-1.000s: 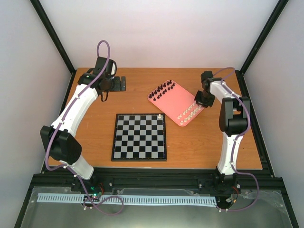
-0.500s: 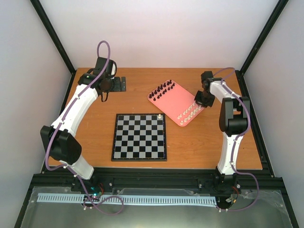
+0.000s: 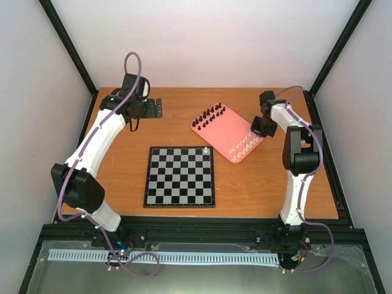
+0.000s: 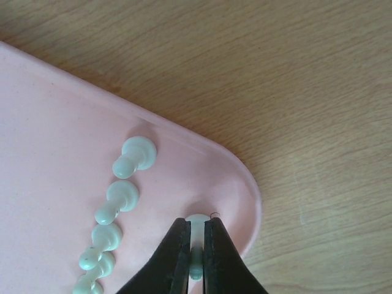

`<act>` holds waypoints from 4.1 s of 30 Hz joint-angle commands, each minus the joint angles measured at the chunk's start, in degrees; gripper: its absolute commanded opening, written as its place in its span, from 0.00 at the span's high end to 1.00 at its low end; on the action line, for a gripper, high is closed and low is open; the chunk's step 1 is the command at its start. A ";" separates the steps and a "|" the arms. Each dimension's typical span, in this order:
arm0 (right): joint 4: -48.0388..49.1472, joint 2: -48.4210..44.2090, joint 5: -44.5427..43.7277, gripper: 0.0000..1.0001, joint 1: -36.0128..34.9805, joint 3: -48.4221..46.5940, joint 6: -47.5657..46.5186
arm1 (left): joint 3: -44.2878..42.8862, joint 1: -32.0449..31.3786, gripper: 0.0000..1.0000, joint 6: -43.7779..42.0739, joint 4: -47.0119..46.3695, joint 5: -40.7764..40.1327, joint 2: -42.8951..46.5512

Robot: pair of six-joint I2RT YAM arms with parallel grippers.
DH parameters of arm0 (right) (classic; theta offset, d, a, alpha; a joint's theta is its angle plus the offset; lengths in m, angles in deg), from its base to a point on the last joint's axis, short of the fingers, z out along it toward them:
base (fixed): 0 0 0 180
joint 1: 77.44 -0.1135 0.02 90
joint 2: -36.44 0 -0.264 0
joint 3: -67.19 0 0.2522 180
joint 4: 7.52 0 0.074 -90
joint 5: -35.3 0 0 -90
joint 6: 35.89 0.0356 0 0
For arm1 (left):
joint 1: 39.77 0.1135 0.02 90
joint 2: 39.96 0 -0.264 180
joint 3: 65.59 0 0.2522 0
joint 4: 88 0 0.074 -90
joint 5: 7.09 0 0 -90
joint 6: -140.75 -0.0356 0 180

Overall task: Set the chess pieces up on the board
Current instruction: Pick up the chess piece from the storage box, then place the chess piece on the chessboard.

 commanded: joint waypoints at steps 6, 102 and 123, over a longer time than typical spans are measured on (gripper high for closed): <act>-2.51 -3.81 -1.72 0.97 0.33 -4.23 -1.35 | -0.65 -0.04 0.00 -0.29 -0.67 -0.13 1.98; -9.99 3.25 1.03 0.97 -33.76 -9.13 7.76 | 2.44 -0.10 0.00 -1.21 -0.80 0.07 0.91; -11.07 3.18 0.37 0.86 -33.76 -9.86 7.10 | 2.59 -0.04 0.00 -1.25 -0.92 0.13 0.74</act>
